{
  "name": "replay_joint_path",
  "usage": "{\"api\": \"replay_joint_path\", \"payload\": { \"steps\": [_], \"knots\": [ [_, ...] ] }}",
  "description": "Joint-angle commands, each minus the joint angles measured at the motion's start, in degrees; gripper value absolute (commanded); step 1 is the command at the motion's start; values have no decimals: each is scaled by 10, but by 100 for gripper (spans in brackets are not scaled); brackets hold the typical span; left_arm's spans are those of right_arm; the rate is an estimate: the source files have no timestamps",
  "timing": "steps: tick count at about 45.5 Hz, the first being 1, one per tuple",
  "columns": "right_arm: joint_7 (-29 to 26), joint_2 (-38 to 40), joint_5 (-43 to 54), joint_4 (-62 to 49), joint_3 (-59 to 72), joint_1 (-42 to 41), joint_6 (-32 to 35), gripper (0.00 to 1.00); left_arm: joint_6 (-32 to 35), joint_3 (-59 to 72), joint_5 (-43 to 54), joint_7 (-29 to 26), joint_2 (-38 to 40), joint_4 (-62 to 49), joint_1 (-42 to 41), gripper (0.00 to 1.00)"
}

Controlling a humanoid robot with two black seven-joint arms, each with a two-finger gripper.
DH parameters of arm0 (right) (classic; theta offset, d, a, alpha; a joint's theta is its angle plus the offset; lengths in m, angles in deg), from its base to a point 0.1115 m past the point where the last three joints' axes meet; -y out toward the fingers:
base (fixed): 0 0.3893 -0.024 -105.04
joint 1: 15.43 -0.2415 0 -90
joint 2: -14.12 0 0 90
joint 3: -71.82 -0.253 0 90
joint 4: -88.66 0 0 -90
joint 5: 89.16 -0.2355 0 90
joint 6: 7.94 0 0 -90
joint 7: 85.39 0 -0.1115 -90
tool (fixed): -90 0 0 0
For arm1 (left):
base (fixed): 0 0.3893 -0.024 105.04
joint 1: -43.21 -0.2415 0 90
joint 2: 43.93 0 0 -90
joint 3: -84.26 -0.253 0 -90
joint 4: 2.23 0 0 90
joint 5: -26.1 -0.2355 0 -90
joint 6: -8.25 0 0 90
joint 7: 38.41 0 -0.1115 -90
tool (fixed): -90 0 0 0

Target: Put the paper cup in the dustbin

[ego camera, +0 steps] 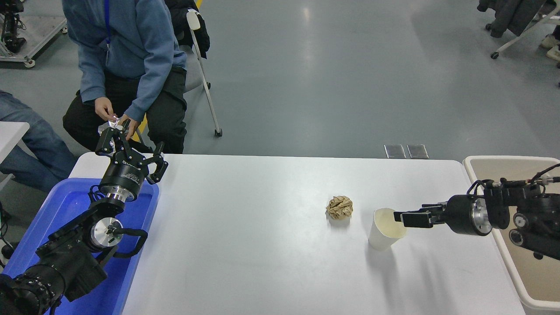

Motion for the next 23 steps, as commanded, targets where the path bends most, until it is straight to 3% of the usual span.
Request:
{"api": "replay_joint_path", "payload": {
  "steps": [1,23],
  "knots": [
    [-10,-45,1,-54,46,-18,0,100,0,0,0,0,0,0,0,100],
    [-9,-73,-3,-59,67,-20,-2,100,0,0,0,0,0,0,0,100]
  ]
}}
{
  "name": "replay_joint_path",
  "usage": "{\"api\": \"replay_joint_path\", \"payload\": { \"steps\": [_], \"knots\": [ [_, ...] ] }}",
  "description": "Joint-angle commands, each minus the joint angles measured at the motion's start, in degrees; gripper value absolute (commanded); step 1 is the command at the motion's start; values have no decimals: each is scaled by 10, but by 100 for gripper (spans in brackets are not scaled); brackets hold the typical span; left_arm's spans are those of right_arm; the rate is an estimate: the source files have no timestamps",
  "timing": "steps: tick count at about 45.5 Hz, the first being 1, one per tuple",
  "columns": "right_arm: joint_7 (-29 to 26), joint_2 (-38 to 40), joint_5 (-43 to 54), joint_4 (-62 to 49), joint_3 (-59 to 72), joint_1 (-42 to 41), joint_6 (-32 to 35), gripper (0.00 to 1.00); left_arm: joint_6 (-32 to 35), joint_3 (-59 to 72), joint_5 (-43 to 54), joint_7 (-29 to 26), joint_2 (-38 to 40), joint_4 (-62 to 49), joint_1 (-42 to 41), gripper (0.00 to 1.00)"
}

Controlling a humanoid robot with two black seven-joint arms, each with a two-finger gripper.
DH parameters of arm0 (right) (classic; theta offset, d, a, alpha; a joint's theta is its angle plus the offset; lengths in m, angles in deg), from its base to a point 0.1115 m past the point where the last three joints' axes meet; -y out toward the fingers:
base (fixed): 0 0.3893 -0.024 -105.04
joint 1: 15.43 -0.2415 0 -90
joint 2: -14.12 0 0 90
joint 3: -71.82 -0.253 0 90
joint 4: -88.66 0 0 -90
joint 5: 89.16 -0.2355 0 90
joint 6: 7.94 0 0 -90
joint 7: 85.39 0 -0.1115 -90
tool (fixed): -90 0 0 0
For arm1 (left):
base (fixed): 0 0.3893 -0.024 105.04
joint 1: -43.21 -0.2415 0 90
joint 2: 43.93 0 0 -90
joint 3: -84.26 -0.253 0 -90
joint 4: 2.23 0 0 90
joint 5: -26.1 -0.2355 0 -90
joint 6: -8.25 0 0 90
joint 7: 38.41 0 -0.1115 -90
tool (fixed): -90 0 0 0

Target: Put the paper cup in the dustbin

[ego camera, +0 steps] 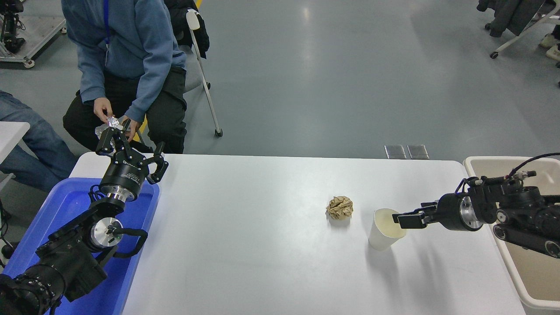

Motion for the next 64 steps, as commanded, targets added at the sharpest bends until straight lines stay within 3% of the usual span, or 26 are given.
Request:
{"api": "replay_joint_path", "payload": {
  "steps": [1,17,26,29,35,45,54,64],
  "knots": [
    [-1,-16,-4,-4,11,-3,-2,100,0,0,0,0,0,0,0,100],
    [1,-17,2,-4,13,-3,-7,96,0,0,0,0,0,0,0,100],
    [7,-17,3,-4,15,-3,-7,84,0,0,0,0,0,0,0,100],
    [6,-17,3,-4,15,-3,-4,63,0,0,0,0,0,0,0,100],
    [7,-16,4,-4,24,-9,-3,32,0,0,0,0,0,0,0,100],
    [16,-16,4,-4,38,-16,-3,0,0,0,0,0,0,0,0,100],
    [59,-14,5,-2,44,-17,-1,0,0,0,0,0,0,0,0,100],
    [65,-14,3,1,50,-22,-1,0,0,0,0,0,0,0,0,100]
  ]
}}
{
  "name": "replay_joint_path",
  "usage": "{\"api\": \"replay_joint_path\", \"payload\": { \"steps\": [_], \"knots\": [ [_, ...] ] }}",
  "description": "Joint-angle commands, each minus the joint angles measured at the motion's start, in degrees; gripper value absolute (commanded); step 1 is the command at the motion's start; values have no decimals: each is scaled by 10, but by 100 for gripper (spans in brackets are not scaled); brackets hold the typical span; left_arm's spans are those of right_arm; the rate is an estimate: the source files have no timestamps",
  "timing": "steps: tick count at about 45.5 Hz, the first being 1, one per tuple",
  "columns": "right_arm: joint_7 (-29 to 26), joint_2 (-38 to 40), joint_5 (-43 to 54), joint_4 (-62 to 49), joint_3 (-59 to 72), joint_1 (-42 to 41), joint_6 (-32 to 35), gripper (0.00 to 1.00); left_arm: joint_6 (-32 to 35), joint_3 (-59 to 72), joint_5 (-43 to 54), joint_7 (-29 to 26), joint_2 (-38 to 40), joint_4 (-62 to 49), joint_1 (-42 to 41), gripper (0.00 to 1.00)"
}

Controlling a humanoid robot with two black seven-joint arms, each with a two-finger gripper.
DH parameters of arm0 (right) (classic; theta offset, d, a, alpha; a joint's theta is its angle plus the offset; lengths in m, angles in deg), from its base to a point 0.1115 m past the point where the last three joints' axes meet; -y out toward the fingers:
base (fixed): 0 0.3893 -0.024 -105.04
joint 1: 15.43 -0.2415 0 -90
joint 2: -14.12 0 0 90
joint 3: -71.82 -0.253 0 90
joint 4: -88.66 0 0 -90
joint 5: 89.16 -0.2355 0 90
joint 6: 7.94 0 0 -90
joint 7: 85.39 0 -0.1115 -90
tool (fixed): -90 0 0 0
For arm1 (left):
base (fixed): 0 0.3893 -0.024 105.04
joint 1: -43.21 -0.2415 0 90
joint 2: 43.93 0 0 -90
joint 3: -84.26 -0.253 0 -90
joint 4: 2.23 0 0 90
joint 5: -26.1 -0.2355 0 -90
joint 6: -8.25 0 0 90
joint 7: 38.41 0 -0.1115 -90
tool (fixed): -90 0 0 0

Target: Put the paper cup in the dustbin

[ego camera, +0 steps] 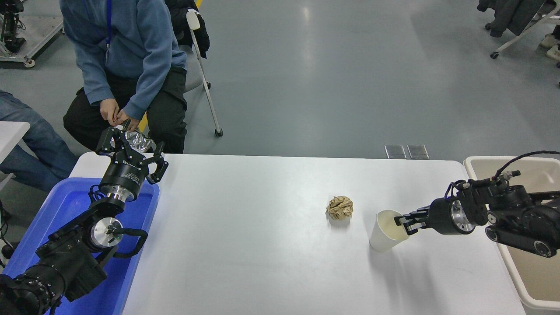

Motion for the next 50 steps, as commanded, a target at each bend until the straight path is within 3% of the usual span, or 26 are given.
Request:
{"api": "replay_joint_path", "payload": {
  "steps": [1,16,34,40,50],
  "knots": [
    [16,1,-2,2,6,-8,1,0,0,0,0,0,0,0,0,100],
    [16,35,-9,32,9,-75,38,0,0,0,0,0,0,0,0,100],
    [17,152,-14,144,73,-275,82,0,0,0,0,0,0,0,0,100],
    [21,181,-13,153,71,-339,150,0,0,0,0,0,0,0,0,100],
    [21,216,-5,195,73,-416,207,0,0,0,0,0,0,0,0,100]
  ]
}}
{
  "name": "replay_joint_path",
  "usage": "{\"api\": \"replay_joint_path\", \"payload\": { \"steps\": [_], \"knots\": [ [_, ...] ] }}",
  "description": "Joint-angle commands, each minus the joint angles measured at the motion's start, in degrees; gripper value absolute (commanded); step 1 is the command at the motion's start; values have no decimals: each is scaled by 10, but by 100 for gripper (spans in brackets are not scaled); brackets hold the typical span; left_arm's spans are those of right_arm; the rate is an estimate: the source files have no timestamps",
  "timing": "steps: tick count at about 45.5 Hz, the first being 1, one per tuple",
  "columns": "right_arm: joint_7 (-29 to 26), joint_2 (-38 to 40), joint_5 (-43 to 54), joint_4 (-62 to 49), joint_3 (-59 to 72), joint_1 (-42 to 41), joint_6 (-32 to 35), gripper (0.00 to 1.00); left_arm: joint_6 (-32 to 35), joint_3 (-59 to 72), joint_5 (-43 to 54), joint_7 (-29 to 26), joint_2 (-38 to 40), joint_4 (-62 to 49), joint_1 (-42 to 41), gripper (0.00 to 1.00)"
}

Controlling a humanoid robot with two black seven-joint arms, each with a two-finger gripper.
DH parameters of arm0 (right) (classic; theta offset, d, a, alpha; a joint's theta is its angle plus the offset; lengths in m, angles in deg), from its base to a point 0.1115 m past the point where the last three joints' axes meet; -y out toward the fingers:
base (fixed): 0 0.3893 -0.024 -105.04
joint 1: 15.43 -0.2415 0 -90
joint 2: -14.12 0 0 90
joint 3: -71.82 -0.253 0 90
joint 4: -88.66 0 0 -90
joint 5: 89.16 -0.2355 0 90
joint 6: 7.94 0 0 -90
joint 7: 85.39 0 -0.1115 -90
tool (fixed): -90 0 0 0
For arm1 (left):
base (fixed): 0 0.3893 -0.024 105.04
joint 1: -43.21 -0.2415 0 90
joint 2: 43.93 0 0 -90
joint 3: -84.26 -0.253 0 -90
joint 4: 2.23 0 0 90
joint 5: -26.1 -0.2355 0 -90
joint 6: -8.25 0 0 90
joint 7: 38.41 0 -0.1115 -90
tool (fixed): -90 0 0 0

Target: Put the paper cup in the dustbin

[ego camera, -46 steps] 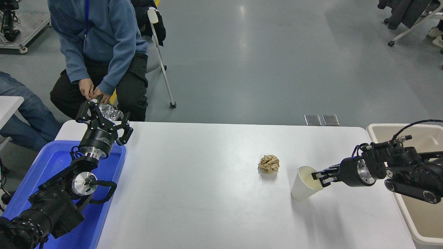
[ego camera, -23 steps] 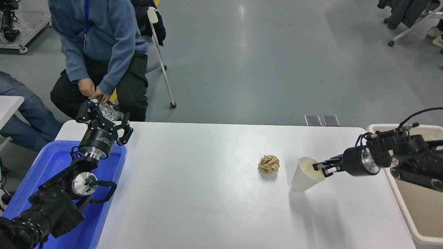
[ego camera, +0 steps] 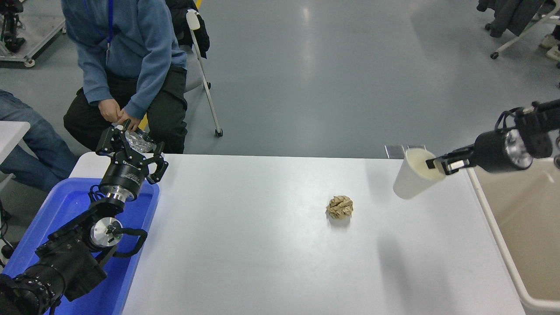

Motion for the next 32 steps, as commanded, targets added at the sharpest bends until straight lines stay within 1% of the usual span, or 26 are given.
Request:
{"api": "replay_joint_path", "payload": {
  "steps": [1,7,14,23,32],
  "knots": [
    [1,44,7,48,11,-102,71,0,0,0,0,0,0,0,0,100],
    [0,54,24,58,11,-142,115,0,0,0,0,0,0,0,0,100],
    [-3,54,47,57,12,-164,130,0,0,0,0,0,0,0,0,100],
    [-9,58,76,38,22,-152,129,0,0,0,0,0,0,0,0,100],
    [-9,106,91,-9,33,-122,123,0,0,0,0,0,0,0,0,100]
  ]
}}
